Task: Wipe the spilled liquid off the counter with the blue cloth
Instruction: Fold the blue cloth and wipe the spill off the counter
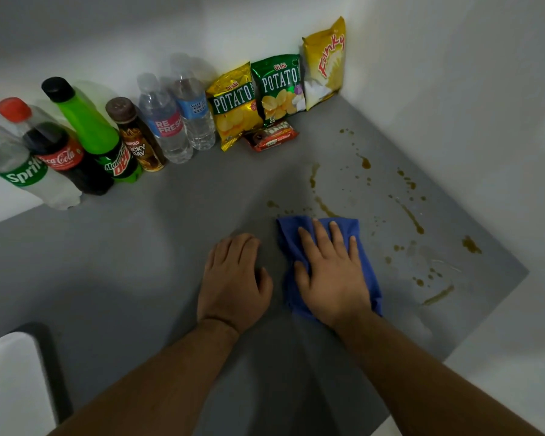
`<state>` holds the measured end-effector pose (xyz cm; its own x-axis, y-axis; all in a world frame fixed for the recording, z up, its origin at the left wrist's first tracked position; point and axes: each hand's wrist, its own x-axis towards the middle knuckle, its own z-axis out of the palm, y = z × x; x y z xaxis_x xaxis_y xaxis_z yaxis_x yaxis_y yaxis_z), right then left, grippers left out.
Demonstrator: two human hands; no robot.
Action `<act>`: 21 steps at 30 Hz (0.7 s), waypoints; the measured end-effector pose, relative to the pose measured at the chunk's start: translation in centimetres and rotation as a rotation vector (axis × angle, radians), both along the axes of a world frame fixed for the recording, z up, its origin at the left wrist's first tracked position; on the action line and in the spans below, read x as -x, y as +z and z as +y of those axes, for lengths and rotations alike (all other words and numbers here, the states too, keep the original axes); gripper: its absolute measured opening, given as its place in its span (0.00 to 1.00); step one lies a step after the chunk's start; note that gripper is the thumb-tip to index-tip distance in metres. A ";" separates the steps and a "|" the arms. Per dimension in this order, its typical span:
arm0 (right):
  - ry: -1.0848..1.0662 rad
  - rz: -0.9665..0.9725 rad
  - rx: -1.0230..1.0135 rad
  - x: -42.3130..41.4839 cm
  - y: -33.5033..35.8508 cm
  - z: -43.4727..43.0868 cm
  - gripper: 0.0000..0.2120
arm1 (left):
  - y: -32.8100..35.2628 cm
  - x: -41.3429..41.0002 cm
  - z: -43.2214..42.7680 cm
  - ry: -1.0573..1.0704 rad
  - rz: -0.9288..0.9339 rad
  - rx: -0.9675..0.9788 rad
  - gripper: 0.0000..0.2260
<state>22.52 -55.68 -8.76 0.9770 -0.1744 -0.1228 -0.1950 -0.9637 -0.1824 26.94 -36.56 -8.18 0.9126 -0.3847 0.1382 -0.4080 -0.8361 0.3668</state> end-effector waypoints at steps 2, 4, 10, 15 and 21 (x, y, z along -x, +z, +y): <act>0.111 -0.011 -0.032 0.9 0.0 0.3 0.31 | -0.1 0.0 0.0 0.000 0.000 0.002 0.22; 0.271 -0.046 -0.068 2.4 0.0 -1.1 0.30 | -0.1 -0.1 0.1 0.002 0.005 0.015 0.22; 0.236 -0.055 -0.080 1.6 0.4 -5.4 0.30 | -0.2 0.0 0.1 0.011 0.012 0.035 0.23; 0.012 -0.007 -0.005 -2.8 0.4 -1.1 0.33 | -0.1 0.0 0.1 0.015 0.026 0.041 0.24; 0.357 -0.028 -0.082 -0.5 0.3 -2.6 0.31 | 0.2 -0.7 0.4 0.013 0.052 0.104 0.21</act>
<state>23.03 -58.31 -8.49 0.9777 0.1873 -0.0946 0.1570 -0.9521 -0.2624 27.67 -36.16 -8.00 0.9245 -0.3588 0.1290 -0.3754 -0.7974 0.4724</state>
